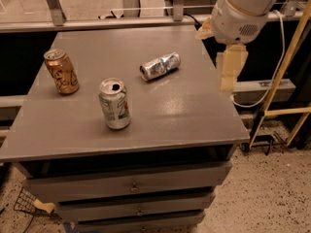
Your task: Place redbull can upright
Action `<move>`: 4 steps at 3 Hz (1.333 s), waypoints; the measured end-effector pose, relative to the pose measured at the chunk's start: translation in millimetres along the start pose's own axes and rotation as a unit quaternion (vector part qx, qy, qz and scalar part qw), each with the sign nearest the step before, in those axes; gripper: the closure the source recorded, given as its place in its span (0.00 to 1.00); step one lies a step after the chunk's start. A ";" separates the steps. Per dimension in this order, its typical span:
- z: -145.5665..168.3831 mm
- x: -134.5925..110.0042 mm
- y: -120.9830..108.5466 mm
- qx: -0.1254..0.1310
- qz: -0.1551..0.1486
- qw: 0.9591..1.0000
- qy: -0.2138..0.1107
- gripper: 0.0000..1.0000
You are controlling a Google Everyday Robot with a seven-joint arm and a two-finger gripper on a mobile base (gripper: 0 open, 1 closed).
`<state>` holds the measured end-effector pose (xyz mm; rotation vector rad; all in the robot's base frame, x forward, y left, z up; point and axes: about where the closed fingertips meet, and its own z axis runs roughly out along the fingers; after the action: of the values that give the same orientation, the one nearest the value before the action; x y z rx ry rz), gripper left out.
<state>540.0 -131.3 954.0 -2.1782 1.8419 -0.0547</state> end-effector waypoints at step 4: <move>82.8 -80.4 -95.2 -0.040 -0.165 0.985 0.015 0.00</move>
Offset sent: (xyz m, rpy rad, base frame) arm 0.0912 0.0702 -0.0358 -0.0623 0.0642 0.3478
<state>634.3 -23.8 910.1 -2.5303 1.5006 -0.0842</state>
